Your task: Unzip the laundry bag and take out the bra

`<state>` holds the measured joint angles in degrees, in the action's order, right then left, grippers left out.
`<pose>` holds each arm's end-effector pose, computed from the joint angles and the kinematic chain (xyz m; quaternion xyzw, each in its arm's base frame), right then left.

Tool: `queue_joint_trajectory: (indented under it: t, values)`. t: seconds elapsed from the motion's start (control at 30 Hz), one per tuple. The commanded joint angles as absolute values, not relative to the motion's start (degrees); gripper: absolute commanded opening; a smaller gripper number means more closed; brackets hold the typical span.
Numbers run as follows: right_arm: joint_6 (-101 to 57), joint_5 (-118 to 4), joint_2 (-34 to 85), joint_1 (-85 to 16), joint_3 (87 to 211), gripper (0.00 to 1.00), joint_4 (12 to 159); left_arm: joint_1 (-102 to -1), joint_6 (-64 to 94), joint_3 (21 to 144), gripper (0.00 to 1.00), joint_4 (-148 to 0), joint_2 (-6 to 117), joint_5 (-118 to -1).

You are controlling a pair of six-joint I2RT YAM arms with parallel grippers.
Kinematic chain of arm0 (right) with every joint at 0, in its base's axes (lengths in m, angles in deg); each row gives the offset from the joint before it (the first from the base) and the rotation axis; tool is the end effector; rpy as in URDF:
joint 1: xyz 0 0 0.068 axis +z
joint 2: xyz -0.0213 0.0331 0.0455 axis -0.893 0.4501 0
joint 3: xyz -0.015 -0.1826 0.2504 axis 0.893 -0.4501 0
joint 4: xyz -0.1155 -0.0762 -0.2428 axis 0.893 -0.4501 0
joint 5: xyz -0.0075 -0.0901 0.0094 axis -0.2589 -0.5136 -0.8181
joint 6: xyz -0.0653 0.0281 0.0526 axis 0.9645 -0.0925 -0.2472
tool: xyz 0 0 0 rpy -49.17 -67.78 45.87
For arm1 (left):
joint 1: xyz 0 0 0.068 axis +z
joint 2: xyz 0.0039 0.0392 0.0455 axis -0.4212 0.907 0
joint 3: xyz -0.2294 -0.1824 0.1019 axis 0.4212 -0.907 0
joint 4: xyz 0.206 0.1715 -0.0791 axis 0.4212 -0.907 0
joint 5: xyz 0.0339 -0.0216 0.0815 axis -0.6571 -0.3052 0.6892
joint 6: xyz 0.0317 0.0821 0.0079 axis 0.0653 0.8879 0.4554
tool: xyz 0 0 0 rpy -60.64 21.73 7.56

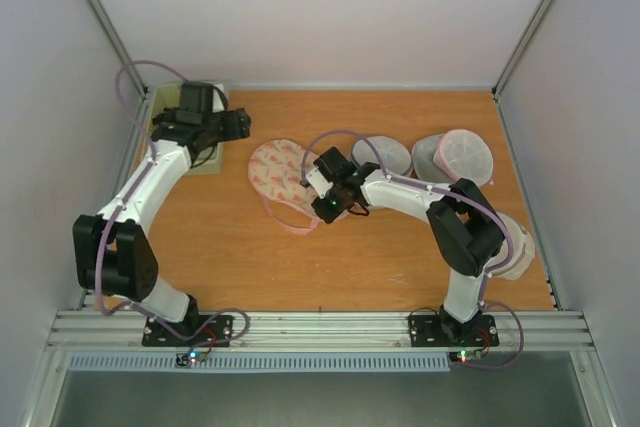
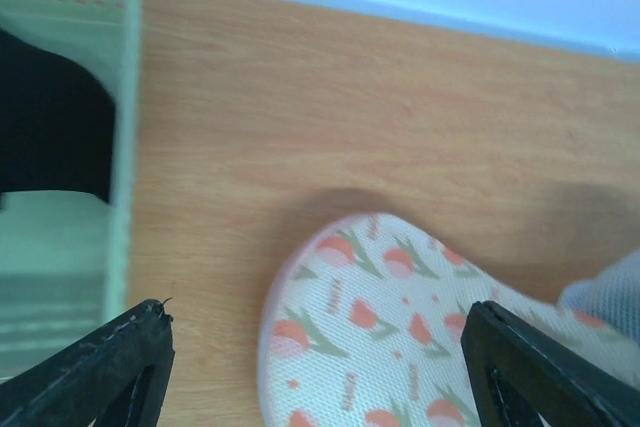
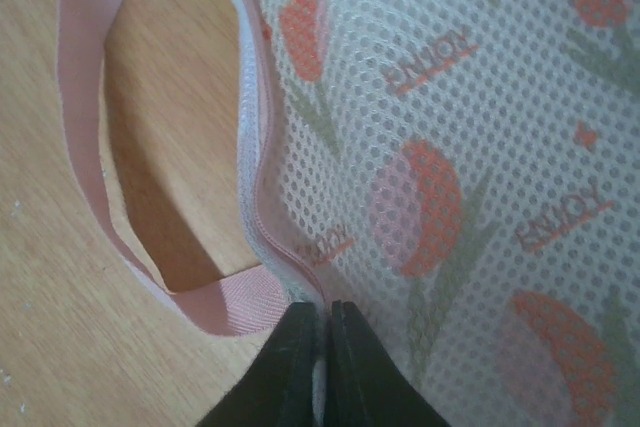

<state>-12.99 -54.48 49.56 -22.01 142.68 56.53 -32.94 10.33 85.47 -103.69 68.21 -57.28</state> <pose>0.3008 0.2822 0.1608 -0.3779 0.8972 0.1514 0.1709 0.3912 -0.0638 0.3195 -0.0386 0.9044 -0.1353 0.4027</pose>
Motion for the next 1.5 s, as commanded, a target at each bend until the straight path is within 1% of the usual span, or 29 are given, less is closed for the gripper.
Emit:
queue_joint_trajectory:
  t: [0.0,0.07,0.17,0.27,0.3,0.33,0.43,0.47,0.5,0.57,0.83,1.07,1.27,1.37,1.47]
  values:
    - [-15.0,-58.4,48.8,-21.7,144.9,0.1,56.0,-39.7,14.2,83.5,0.78,-105.0,72.7,-55.7]
    - [-15.1,-58.9,47.6,-21.7,144.7,0.19,55.4,-41.5,13.8,82.3,0.78,-104.0,75.1,-55.5]
    - [-15.1,-57.4,44.8,-21.7,144.4,0.45,55.2,-43.5,12.7,81.3,0.77,-101.5,78.4,-55.7]
    - [-15.1,-56.3,41.4,-21.7,144.5,0.63,54.6,-44.7,12.4,81.7,0.76,-101.2,82.1,-55.6]
    - [-15.1,-56.4,40.3,-21.7,144.5,0.71,54.6,-45.0,12.2,81.8,0.76,-101.0,83.3,-55.8]
    - [-15.1,-56.7,39.2,-21.8,144.4,0.76,54.6,-45.3,12.1,81.9,0.76,-100.9,84.2,-55.8]
    - [-18.4,-58.6,36.1,-22.1,144.4,0.81,54.6,-46.4,11.9,82.0,0.76,-100.5,87.1,-55.7]
    - [-18.9,-59.3,35.0,-22.4,144.4,0.84,54.7,-46.5,11.9,81.9,0.76,-100.2,87.9,-55.7]
    - [-19.4,-60.1,34.0,-22.7,144.4,0.96,54.8,-46.5,11.8,81.8,0.76,-100.1,88.6,-55.3]
    - [-20.0,-61.7,32.0,-23.3,144.4,0.98,55.0,-46.6,11.6,82.2,0.77,-100.7,90.4,-54.1]
    - [-20.2,-66.8,27.1,-24.6,144.3,0.98,55.0,-45.2,11.0,82.5,0.78,-103.9,93.4,-47.4]
    - [-20.4,-68.1,25.7,-25.3,144.0,0.98,55.0,-43.6,8.2,75.2,0.8,-101.8,87.5,-42.2]
    - [-20.7,-69.3,24.1,-26.2,143.5,0.99,55.7,-41.5,7.8,74.2,0.8,-102.0,84.7,-41.1]
    - [-21.4,-68.9,22.4,-27.7,141.9,0.98,57.4,-41.6,7.9,74.0,0.81,-100.4,82.4,-43.6]
    - [-22.7,-67.5,20.4,-30.2,140.3,0.98,59.6,-42.3,8.4,73.4,0.85,-97.8,78.5,-45.7]
